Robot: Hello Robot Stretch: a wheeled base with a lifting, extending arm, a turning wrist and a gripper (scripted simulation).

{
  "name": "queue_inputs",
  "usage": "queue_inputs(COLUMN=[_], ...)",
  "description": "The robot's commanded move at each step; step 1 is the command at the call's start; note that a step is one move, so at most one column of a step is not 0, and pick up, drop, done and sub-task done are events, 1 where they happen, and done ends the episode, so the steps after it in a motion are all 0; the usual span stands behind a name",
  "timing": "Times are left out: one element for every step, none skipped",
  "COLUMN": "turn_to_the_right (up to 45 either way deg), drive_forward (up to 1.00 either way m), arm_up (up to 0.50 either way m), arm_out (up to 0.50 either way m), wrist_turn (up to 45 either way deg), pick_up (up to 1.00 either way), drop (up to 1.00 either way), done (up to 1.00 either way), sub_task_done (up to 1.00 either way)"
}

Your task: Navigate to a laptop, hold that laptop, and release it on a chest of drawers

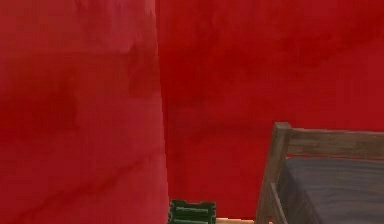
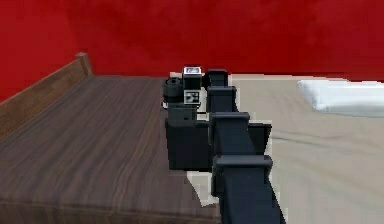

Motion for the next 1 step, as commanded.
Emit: queue_inputs(turn_to_the_right=[0.0], drive_forward=[0.0], arm_up=[0.0], arm_out=[0.0], wrist_turn=[6.0], pick_up=[0.0], drop=[0.0], done=[0.0], sub_task_done=[0.0])
